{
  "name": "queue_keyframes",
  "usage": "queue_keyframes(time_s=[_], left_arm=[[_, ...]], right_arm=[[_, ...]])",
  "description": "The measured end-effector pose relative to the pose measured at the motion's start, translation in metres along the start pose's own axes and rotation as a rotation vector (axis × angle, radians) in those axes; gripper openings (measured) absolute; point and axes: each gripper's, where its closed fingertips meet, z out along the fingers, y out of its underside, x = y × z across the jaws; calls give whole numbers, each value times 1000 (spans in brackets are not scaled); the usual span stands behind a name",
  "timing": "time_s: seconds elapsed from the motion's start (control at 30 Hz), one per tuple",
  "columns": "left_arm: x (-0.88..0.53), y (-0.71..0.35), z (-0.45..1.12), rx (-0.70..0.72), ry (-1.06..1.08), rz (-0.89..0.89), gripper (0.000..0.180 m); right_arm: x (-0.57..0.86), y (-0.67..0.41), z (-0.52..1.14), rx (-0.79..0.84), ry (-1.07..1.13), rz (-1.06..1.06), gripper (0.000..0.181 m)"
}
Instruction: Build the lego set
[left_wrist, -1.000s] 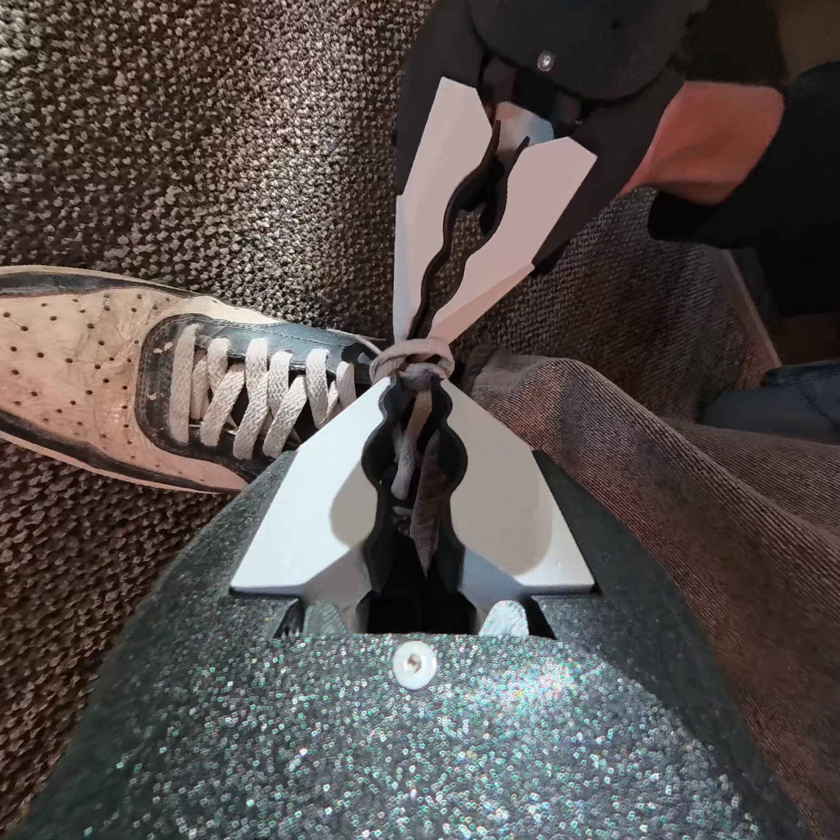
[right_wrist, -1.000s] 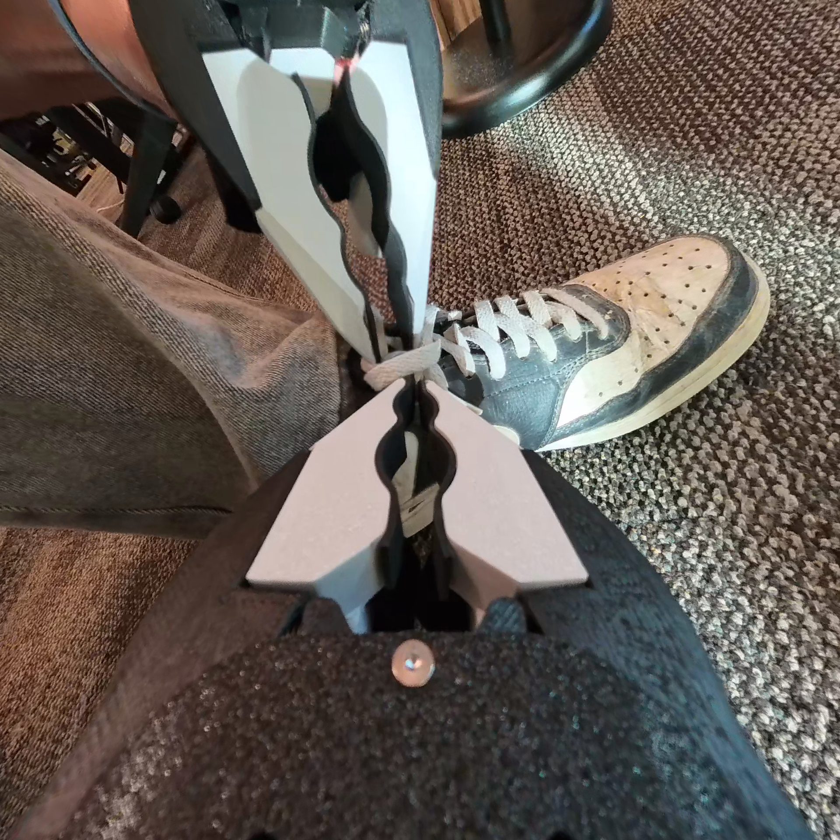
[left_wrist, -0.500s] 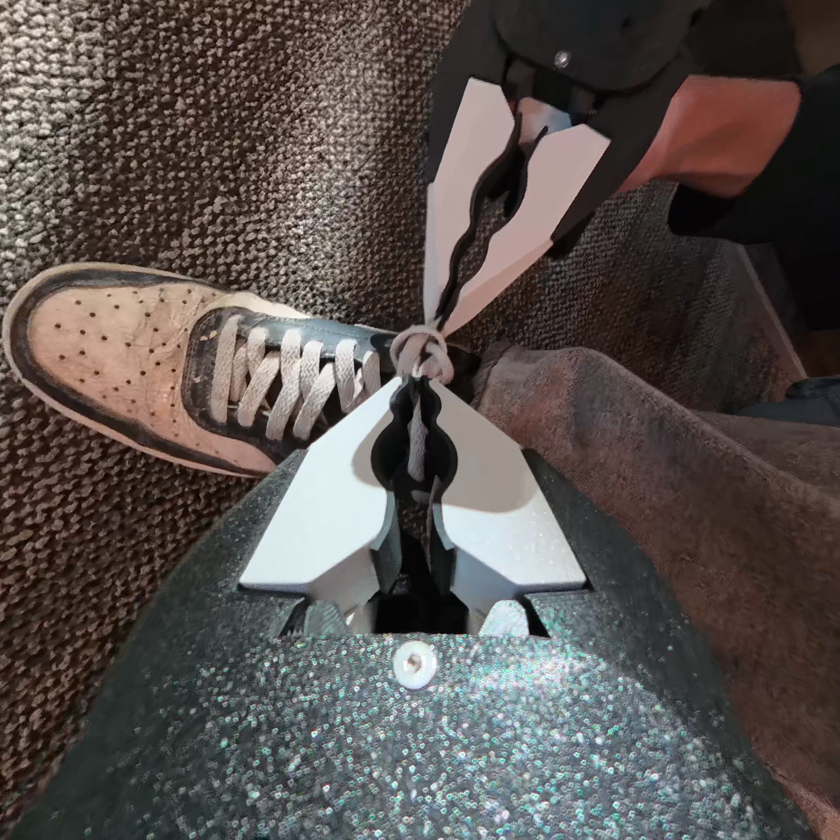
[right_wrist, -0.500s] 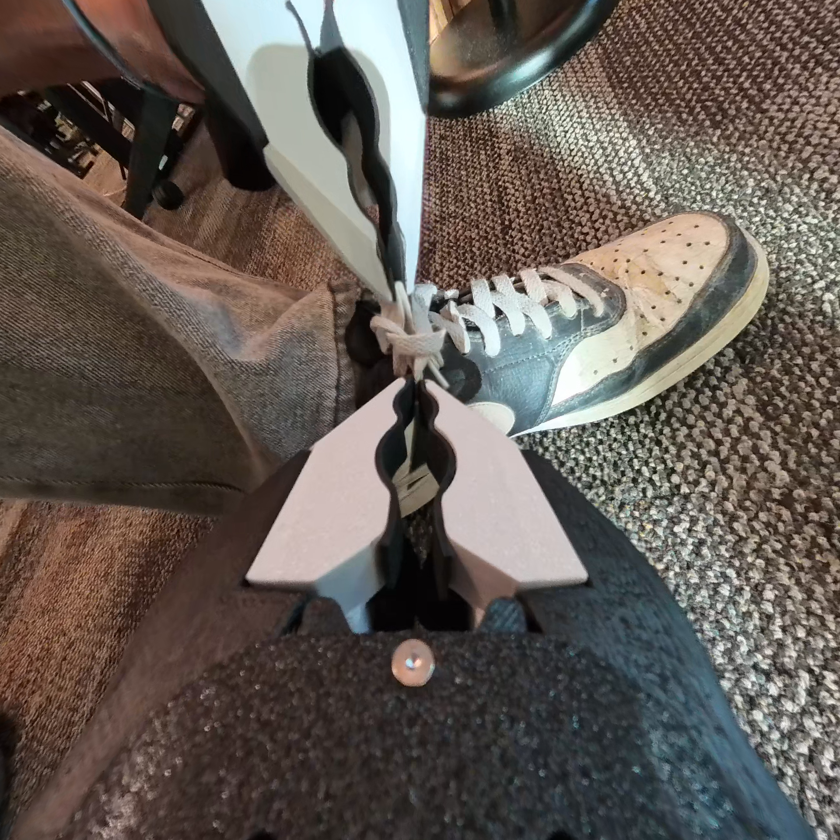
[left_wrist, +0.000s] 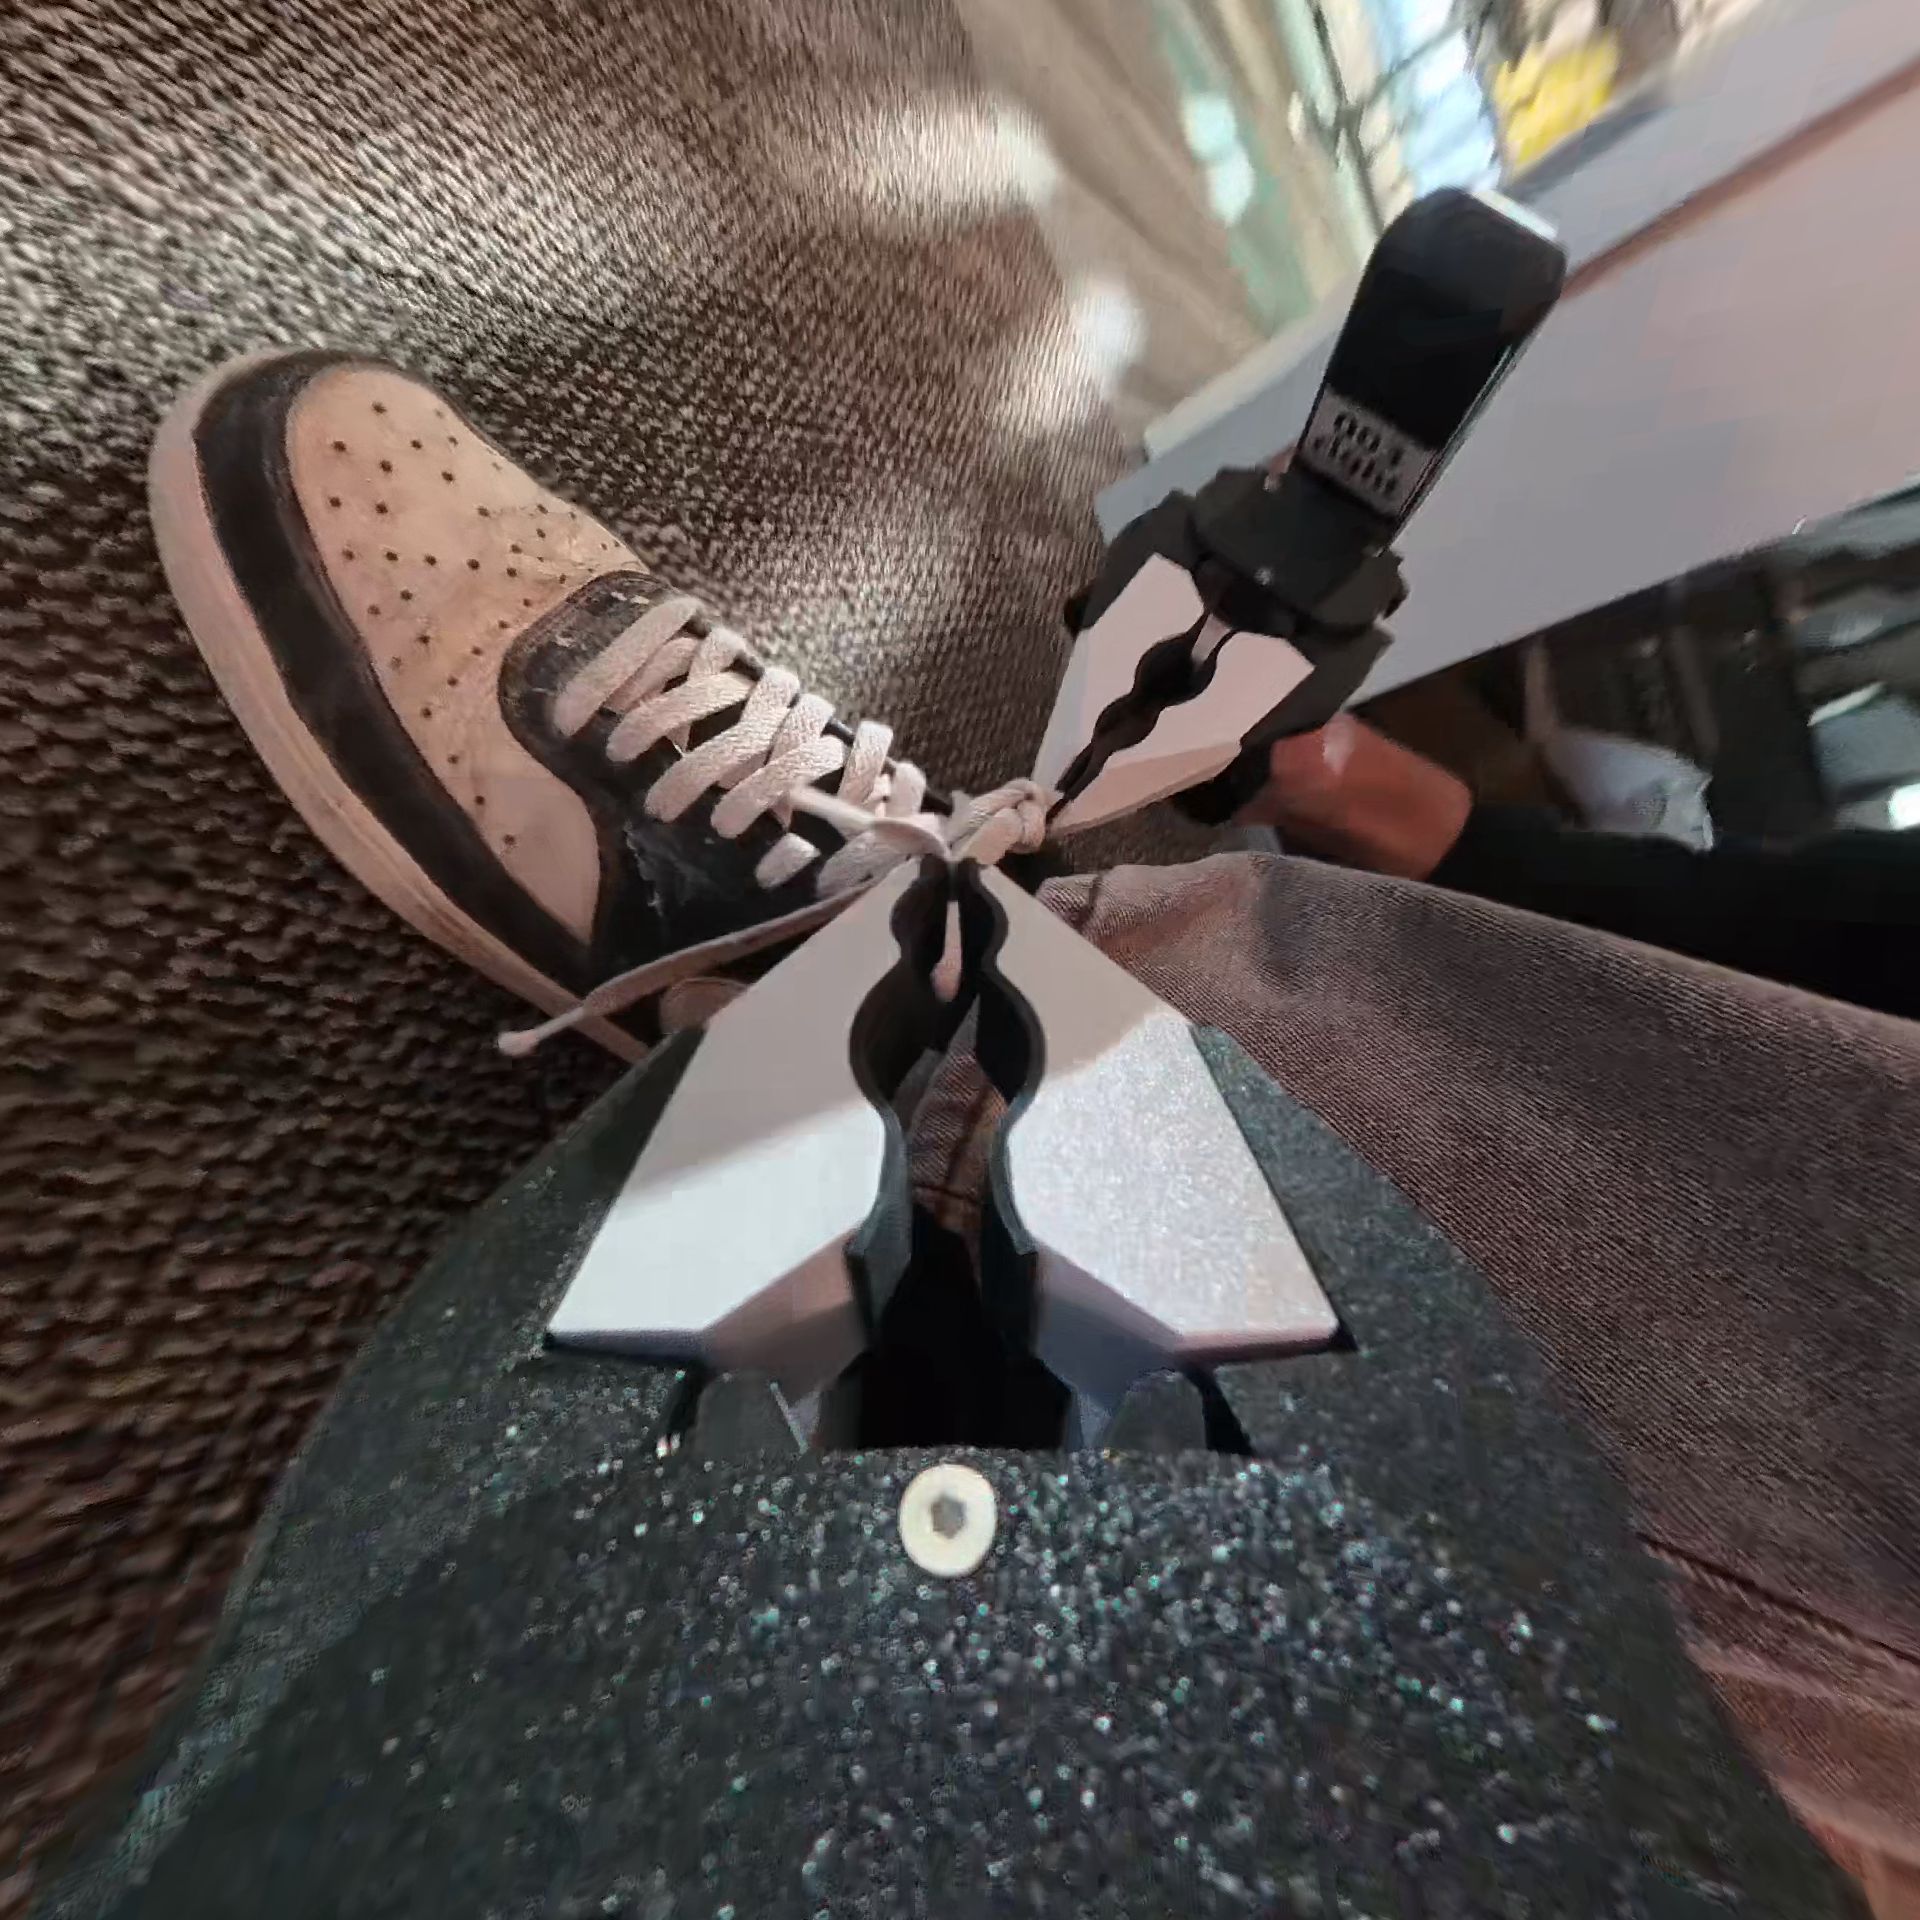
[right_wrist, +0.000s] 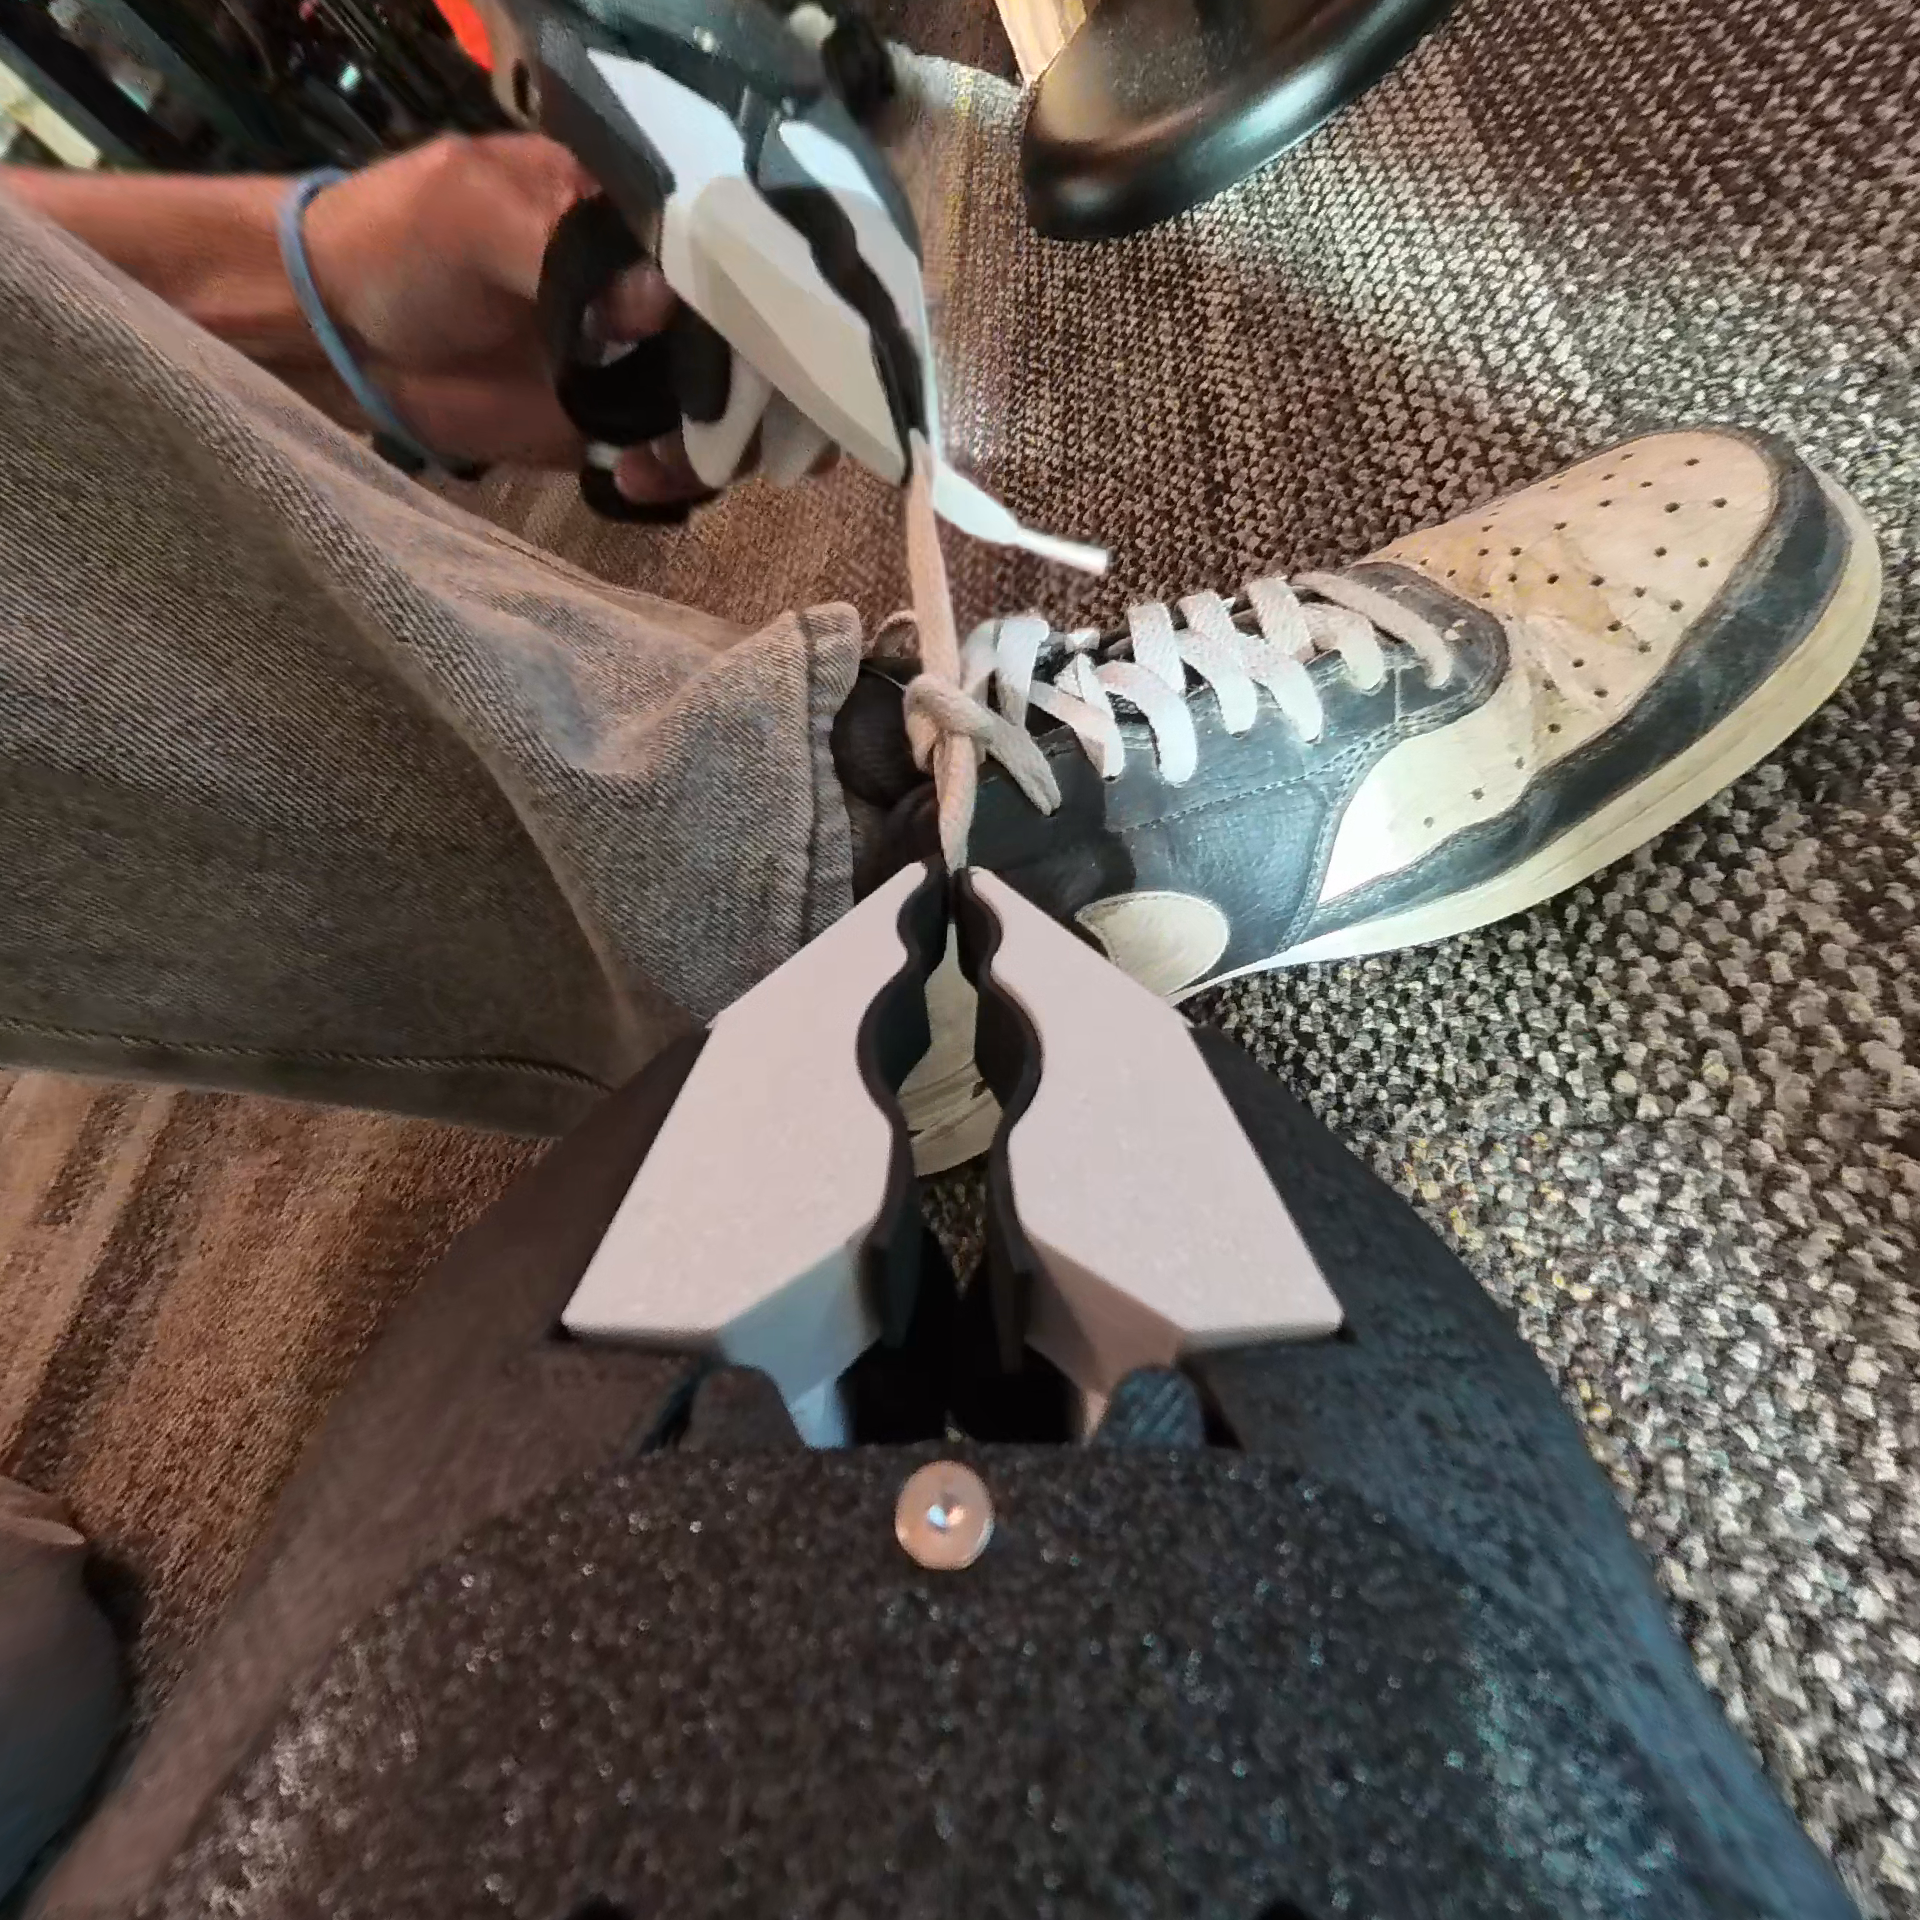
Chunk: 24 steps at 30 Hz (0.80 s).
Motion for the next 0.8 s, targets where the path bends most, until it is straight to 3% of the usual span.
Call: queue_keyframes(time_s=[0.23,0.8], left_arm=[[-18,23,-6,214,-38,-226,0],[-32,43,-7,399,-149,-479,0]], right_arm=[[2,4,-4,-21,-32,38,0],[-3,18,-15,100,-78,221,0]])
